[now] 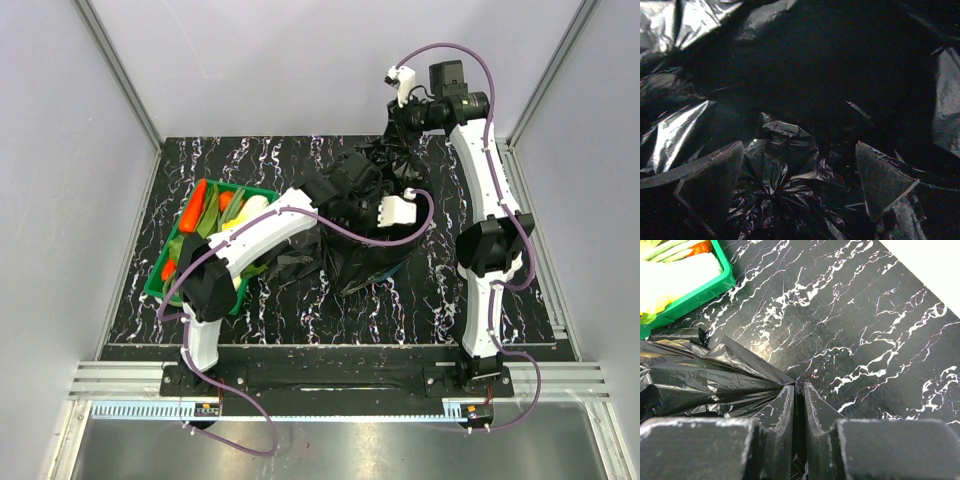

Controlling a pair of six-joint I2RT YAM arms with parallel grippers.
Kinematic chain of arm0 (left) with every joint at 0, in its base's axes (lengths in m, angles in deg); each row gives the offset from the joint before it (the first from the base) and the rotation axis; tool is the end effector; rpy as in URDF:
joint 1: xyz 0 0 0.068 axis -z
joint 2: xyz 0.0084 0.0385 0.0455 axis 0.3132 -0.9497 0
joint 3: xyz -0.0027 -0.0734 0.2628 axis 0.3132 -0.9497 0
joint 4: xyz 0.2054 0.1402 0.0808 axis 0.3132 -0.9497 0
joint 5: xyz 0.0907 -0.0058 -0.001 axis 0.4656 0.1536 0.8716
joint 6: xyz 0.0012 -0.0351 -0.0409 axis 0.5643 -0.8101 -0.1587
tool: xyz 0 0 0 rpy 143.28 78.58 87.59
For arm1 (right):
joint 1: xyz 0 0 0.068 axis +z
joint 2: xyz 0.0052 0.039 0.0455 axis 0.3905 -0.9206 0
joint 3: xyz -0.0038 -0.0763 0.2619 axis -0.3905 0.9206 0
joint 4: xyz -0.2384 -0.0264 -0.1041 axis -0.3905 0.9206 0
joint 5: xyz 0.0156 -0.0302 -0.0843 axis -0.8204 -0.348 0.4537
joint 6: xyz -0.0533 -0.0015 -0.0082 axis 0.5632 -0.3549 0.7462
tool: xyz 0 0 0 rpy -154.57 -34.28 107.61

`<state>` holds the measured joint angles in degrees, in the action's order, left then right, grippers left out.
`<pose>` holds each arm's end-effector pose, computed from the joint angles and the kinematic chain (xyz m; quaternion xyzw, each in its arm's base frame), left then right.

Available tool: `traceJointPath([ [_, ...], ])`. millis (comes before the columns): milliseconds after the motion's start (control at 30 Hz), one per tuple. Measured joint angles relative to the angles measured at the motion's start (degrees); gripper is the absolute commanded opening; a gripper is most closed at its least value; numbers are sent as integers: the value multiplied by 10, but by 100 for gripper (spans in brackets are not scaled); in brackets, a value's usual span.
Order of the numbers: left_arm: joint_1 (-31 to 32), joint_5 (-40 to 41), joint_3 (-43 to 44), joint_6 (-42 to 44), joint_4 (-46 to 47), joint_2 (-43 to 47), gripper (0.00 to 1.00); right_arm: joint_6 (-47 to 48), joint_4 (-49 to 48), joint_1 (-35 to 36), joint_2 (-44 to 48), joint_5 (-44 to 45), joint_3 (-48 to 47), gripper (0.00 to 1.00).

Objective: Put the trash bags into the trash bin

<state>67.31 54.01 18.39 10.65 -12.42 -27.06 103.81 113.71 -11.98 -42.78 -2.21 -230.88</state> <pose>0.2764 -0.3348 0.3197 0.7181 0.5940 -0.1500 0.3302 0.4497 0.1084 0.3941 -0.3827 0.7934 0.2309 0.4132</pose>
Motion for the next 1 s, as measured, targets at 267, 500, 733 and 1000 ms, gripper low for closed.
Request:
traceJointPath([
  [267, 1, -4, 28, 14, 0, 0, 99, -7, -11, 1, -2, 5, 5, 18],
  [500, 8, -6, 45, 18, -1, 3, 99, -12, -24, 4, -16, 9, 5, 18],
  [733, 10, 24, 67, 24, 2, 19, 99, -13, -28, 8, -25, 15, 5, 18],
  [1000, 11, 54, 92, 24, -3, 28, 99, -13, -30, 9, -25, 19, 6, 24],
])
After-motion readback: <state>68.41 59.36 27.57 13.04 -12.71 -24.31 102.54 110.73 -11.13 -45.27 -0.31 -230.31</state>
